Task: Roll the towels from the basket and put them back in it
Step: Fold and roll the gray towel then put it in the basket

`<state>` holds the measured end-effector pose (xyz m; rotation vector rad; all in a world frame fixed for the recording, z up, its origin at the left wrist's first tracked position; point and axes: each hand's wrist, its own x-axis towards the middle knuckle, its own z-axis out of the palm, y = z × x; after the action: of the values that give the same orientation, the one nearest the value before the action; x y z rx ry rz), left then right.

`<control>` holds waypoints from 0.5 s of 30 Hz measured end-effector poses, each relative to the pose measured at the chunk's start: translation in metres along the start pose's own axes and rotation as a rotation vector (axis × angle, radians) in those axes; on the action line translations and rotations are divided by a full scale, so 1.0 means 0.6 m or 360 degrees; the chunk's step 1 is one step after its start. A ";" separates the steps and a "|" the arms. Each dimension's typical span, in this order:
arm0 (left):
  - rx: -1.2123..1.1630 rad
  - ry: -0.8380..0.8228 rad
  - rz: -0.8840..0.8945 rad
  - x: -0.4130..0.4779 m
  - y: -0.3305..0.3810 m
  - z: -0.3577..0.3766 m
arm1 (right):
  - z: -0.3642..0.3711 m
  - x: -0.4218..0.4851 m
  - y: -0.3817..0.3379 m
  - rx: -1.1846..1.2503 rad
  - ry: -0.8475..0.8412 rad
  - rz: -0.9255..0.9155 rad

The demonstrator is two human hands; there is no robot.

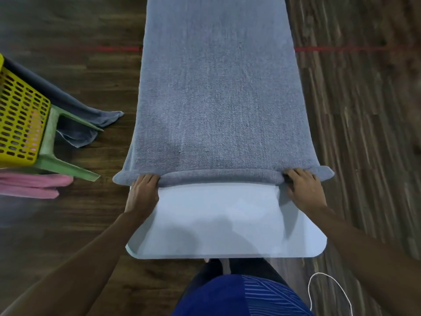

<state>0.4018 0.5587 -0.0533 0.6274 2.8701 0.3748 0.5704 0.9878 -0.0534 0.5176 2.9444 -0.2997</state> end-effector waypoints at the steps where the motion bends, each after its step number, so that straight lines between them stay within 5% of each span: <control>1: -0.0015 -0.0056 0.0011 0.001 -0.003 -0.004 | -0.006 0.005 0.002 0.0012 -0.0047 0.0022; 7: -0.0320 -0.0653 -0.0166 0.063 -0.016 -0.056 | -0.010 0.025 0.015 0.0172 -0.0142 0.0179; 12: 0.0079 -0.0159 -0.0049 0.077 -0.012 -0.031 | 0.002 0.039 0.003 0.0151 0.0269 0.0067; 15: 0.0028 0.0043 0.0050 0.063 0.002 -0.011 | 0.003 0.042 -0.001 0.0180 0.0286 -0.0057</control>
<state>0.3669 0.5749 -0.0515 0.6768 2.8950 0.3655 0.5470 0.9952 -0.0594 0.5325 3.1271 -0.4485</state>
